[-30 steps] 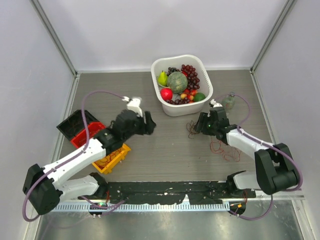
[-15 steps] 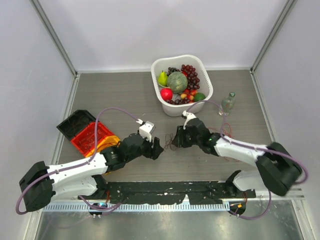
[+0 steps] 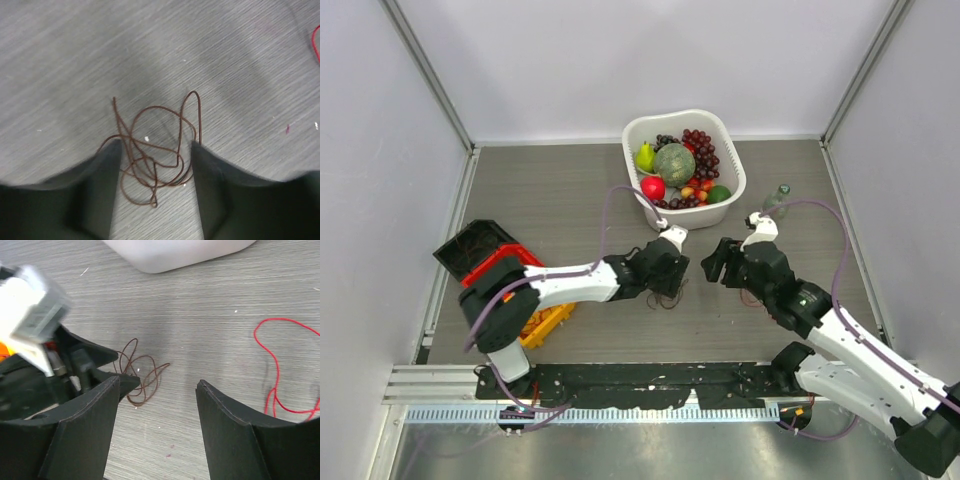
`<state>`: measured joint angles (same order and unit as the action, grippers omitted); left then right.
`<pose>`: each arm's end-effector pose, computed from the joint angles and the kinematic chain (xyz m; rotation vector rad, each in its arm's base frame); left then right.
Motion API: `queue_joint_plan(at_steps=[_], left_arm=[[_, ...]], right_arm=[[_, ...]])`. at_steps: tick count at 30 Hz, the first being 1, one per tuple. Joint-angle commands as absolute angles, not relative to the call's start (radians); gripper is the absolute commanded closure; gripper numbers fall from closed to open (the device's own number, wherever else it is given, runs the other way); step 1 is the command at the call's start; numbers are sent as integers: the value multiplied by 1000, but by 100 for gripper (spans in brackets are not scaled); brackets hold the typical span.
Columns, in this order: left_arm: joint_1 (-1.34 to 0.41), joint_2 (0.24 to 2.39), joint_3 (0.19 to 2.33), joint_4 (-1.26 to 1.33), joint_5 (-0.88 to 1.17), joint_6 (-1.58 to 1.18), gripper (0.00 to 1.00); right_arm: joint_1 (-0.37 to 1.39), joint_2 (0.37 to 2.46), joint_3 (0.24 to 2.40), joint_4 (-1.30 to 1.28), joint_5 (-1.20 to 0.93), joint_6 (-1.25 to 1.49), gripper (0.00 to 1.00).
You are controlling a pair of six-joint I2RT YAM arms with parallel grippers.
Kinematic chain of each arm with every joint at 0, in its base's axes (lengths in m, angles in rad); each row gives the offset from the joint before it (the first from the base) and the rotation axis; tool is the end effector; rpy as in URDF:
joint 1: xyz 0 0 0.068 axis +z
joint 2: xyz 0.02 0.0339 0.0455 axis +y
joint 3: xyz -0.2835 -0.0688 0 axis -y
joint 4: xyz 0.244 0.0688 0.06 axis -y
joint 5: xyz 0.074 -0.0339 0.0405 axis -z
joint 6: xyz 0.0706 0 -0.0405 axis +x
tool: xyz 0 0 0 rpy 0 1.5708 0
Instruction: Untangle the cables
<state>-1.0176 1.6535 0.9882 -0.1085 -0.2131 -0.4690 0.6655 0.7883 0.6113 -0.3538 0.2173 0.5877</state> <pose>0.2096 -0.3110 0.1927 0.5400 2.3136 -0.4893 0.1621 0.1079 0.2583 0.0500 2.1316 0.5264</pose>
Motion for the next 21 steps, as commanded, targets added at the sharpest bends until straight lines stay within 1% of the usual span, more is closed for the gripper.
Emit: queue_joint_plan(at_steps=[1,3,5,6,7,10,13,15,18,19,21], left_arm=[[-1043,1758,1063,-199,-213,-483,54],[-1042,1752,1069,-207,-248,-494,77],[-1039,1727,1063,-210,-278,-485,89],[-1035,1712,1063,-221,-282,-479,98],[-1023,1691,1063,-239,-294,-480,100],[-933,1574,1031,-297,-287,-503,100],[-754,1401,953,-305,-192,-564,100],[-623,1240,914,-319,-147,-595,100],[-452,1061,894,-344,-202,-604,100],[-395,1021,890,-342,-259,-610,100],[-277,967,902,-344,-285,-629,100]], right_arm=[[658,701,601,-425,307,575,32],[657,692,588,-428,304,577,32],[657,692,580,-428,301,572,32],[657,693,577,-428,299,574,32],[657,695,577,-428,301,571,32],[655,698,580,-422,288,569,33],[655,687,568,-414,285,565,33],[657,683,557,-407,284,568,33],[655,675,546,-399,275,568,33],[653,675,542,-396,272,569,33],[653,672,538,-391,268,566,33]])
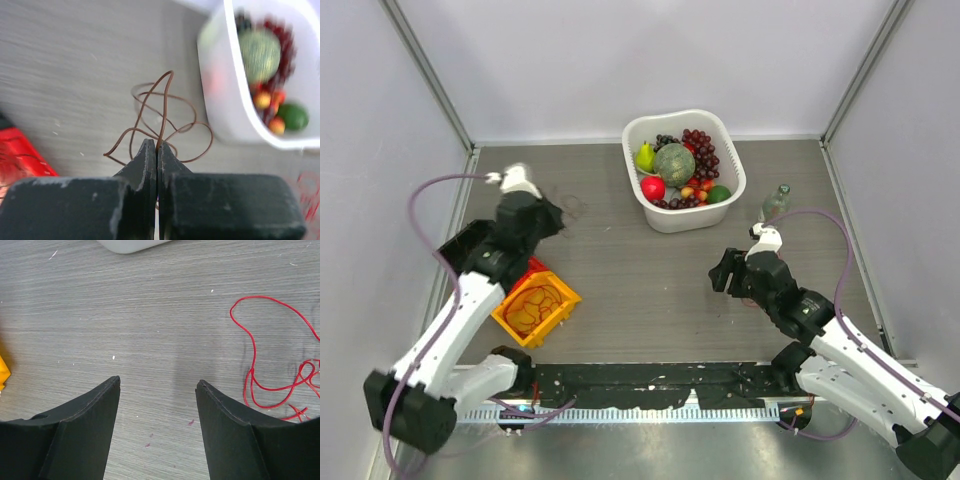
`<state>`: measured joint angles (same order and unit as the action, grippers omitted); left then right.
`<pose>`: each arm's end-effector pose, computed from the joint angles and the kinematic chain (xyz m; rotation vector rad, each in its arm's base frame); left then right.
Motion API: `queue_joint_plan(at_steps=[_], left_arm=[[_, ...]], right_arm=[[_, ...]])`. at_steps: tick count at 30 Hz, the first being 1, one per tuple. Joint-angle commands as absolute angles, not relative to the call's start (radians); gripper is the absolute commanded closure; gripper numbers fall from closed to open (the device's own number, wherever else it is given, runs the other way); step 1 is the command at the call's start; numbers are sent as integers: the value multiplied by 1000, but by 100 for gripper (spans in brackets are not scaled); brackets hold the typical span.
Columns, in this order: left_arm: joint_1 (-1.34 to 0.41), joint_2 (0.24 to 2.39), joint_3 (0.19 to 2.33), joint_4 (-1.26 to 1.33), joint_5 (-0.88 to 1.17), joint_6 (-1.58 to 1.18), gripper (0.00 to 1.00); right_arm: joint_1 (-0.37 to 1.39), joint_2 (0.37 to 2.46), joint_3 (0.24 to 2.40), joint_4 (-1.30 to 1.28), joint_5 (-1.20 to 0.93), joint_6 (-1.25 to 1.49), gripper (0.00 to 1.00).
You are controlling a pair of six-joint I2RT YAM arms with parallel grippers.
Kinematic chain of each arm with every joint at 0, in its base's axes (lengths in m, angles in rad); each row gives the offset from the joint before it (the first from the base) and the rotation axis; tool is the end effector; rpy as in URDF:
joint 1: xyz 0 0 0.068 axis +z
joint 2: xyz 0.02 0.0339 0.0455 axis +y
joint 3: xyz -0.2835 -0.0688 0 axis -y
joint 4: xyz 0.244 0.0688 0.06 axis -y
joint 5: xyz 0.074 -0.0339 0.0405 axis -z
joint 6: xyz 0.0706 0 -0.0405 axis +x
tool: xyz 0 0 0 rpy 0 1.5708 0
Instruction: Untangle the cables
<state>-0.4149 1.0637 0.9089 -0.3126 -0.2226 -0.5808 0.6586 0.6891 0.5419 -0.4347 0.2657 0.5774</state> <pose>0.2444 -0.0906 0.3186 -0.3095 2.0257 -0.4001 0.1459 0.0894 0.2392 0.0677 2.1609 0.4387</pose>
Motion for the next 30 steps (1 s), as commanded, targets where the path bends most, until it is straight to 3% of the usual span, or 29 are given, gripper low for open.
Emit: queue_joint_plan(at_steps=[1,9,14,20,21,24,25,27,30], left_arm=[[-211,954,911,-348,-287,-649,100],[248,1034,884,-351,-368,-925,100],[354,1100,827,-318,-428,-1014,100],[391,1132,785,-313,-322,-1068,100],[391,1121,775,-305,-308,-1074,94],[391,1091,764,-314,-305,-1101,29],[393,1083,773,-330,-301,-1101,20],[390,1071,802,-348,-278,-1059,16],[333,1052,848,-371,-270,-974,21]], right_arm=[[652,670,538,-390,267,566,33],[650,654,538,-382,244,563,33],[650,627,534,-387,241,563,33],[649,644,538,-388,255,561,33],[650,649,543,-388,271,563,33],[640,690,564,-419,336,606,32],[631,704,586,-452,377,632,32],[585,750,615,-501,425,663,31],[410,816,629,-525,365,666,32]])
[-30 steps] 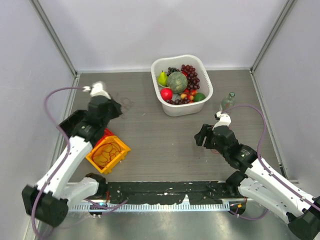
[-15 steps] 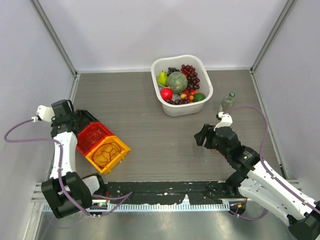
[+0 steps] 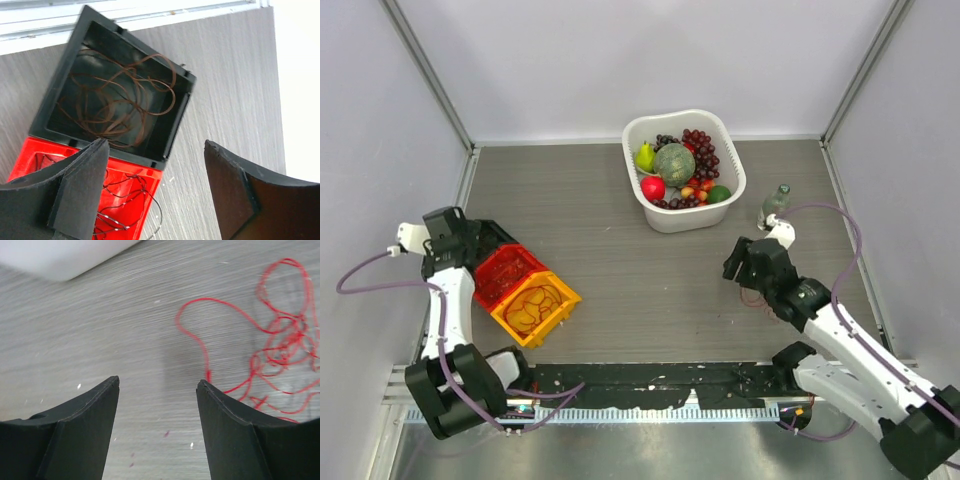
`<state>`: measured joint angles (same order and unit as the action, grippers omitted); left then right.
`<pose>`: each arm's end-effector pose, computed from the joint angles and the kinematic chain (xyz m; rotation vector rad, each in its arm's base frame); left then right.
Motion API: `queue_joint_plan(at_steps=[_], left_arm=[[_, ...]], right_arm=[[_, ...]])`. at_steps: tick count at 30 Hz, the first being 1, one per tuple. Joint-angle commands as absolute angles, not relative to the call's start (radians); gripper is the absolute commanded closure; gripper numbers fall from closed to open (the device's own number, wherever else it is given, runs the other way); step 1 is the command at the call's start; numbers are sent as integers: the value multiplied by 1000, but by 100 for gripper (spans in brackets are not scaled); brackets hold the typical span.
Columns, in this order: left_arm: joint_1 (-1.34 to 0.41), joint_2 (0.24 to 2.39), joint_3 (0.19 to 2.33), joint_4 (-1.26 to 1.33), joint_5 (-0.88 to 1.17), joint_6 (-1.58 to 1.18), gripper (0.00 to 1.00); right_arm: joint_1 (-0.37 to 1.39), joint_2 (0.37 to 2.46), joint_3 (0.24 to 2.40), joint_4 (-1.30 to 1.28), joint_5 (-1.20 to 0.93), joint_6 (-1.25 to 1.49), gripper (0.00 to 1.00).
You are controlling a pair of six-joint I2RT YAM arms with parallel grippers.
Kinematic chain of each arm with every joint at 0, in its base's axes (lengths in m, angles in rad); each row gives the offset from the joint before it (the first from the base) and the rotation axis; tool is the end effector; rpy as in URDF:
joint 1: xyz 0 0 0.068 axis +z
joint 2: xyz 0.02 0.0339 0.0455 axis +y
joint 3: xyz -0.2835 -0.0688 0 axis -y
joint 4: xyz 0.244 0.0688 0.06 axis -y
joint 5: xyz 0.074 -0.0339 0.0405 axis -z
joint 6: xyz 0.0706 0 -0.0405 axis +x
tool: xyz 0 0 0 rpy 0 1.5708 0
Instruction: Untangle the cables
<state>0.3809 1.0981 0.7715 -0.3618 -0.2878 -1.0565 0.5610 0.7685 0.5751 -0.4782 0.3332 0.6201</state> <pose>0.2253 0.1118 0.2544 -1.5767 1.5716 -0.0440 0.1624 0.0748 0.2350 0.2442 2.2005 0.2847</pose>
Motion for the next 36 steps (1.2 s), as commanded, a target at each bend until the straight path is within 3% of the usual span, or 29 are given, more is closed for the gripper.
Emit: queue_joint_plan(at_steps=[1,5,11,15,18,19,22,24,28,33,35,36], left_arm=[[263,1040,841,-355,-270,-948,23],[-34,1008,827,-308,-284,-786,25],[-464,1002,775,-217,-132,-585,30],[-757,1029,687,-17,82,-509,28],[-915,1077,646,96,126,-488,28],[-960,1094,644,118,129,-486,28],[-1035,1146,646,156,138,-488,35],[-1048,1143,635,184,132,-494,39],[-1046,1095,588,219,31,-534,36],[-1045,1052,534,216,-132,-592,26],[-1045,1077,534,227,-141,-604,21],[-1046,1109,551,216,-134,-604,21]], right_arm=[[329,824,626,-523,350,661,32],[189,818,606,-517,374,672,36],[68,880,594,-471,407,667,41],[14,1006,606,-379,181,552,42],[15,1109,588,-326,51,528,44],[15,1124,569,-313,-45,528,51],[108,1160,516,-218,-136,558,67],[252,1160,505,-206,-123,590,67],[519,1111,471,-113,-120,727,69],[678,1031,459,-32,-166,828,67],[677,974,480,-127,-99,818,63],[672,954,514,-197,38,816,54]])
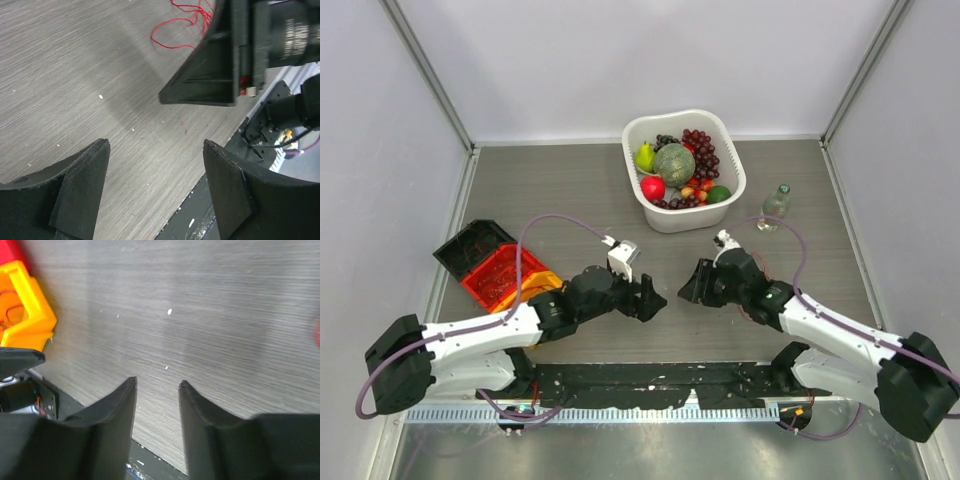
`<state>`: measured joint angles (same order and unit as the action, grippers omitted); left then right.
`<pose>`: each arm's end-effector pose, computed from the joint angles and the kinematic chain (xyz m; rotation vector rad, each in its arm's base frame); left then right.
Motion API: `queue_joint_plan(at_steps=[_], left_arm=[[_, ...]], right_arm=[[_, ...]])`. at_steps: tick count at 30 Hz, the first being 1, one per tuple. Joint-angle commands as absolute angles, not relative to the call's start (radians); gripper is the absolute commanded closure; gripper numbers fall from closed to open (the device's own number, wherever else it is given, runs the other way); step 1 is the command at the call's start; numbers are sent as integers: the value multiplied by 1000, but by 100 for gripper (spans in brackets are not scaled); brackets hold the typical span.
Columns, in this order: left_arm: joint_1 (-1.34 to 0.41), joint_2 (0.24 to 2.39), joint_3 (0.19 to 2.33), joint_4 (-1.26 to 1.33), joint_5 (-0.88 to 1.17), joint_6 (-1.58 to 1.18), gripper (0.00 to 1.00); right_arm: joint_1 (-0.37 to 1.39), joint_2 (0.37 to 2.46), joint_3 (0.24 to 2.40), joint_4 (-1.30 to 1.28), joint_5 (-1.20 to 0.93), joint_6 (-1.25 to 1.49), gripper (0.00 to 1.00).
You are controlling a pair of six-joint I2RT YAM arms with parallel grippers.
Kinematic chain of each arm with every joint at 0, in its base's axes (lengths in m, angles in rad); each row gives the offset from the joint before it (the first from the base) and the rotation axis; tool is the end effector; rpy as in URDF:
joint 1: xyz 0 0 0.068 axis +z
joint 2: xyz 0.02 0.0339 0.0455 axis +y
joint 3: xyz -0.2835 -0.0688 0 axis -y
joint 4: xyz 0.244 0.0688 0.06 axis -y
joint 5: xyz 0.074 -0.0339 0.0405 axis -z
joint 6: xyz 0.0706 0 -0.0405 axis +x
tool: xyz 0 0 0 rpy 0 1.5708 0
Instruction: Untangle the cables
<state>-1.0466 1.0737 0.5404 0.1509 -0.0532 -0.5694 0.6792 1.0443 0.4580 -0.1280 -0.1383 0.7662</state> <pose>0.1331 -0.2228 0.2364 0.4581 2.0425 -0.9838 0.1672 0.1475 0.1793 0.0291 2.4478 0.8659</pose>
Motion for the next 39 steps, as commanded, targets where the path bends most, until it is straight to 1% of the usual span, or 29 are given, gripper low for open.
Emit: queue_joint_plan(at_steps=[1,2,3,4,5,6,8,10,12,14,16,17,19,21,23,24,25,27,28,30,31,33,35,36,37,38,39], left_arm=[[-1046,1152,583,198,-114,-603,21],[-1046,1193,619,186,-98,-606,21],[-1048,1247,650,173,-94,-624,21],[-1048,1297,696,155,-95,-646,21],[-1048,1358,753,152,-89,-670,21],[-1054,1412,793,153,-86,-692,21],[-1057,1541,880,141,-89,-786,15],[-1055,1655,946,161,-71,-920,14],[-1057,1780,969,277,-29,-1069,14],[-1055,1885,985,414,-5,-1240,16],[-1057,1968,1014,513,-5,-1345,19],[-1058,2002,1035,540,24,-1376,21],[-1060,2071,1084,526,12,-1442,22],[-1062,2124,1100,561,-20,-1509,27],[-1060,2167,1104,587,-29,-1570,37],[-1061,2186,1104,609,-20,-1594,43],[-1062,2203,1101,632,-9,-1609,56],[-1054,2200,1062,736,-11,-1582,79],[-1045,2183,1033,762,-21,-1554,88],[-1023,2104,952,769,-49,-1447,98],[-1008,2042,915,755,-70,-1374,100],[-988,1912,844,697,-93,-1214,100],[-976,1782,804,608,-87,-1065,100],[-974,1716,787,562,-90,-1001,100],[-973,1654,772,505,-87,-949,100],[-976,1607,756,458,-80,-913,100],[-973,1559,740,425,-69,-887,100]], right_arm=[[654,915,528,-318,125,822,44],[641,896,557,-372,275,850,39],[599,864,569,-478,332,862,29],[534,826,577,-538,413,877,28],[500,799,578,-555,438,877,27],[421,754,581,-587,443,884,27],[335,682,592,-638,474,909,25],[301,634,644,-717,543,939,26],[299,592,705,-747,574,911,28],[299,556,753,-746,565,871,28],[299,531,788,-762,577,850,29],[299,523,799,-762,590,830,29],[299,508,799,-761,594,804,30],[299,512,787,-756,588,787,30],[299,526,773,-756,577,782,31],[299,531,766,-753,559,784,31],[301,540,752,-736,548,779,31],[301,555,727,-704,500,767,32],[299,561,713,-692,462,740,32],[299,587,695,-660,393,710,33],[299,610,684,-641,373,703,34],[301,652,649,-589,298,672,35],[301,727,606,-499,142,602,36],[301,761,588,-468,17,577,36],[311,844,584,-428,-88,574,35],[322,918,581,-407,-103,574,35],[377,945,583,-369,-71,571,34]])
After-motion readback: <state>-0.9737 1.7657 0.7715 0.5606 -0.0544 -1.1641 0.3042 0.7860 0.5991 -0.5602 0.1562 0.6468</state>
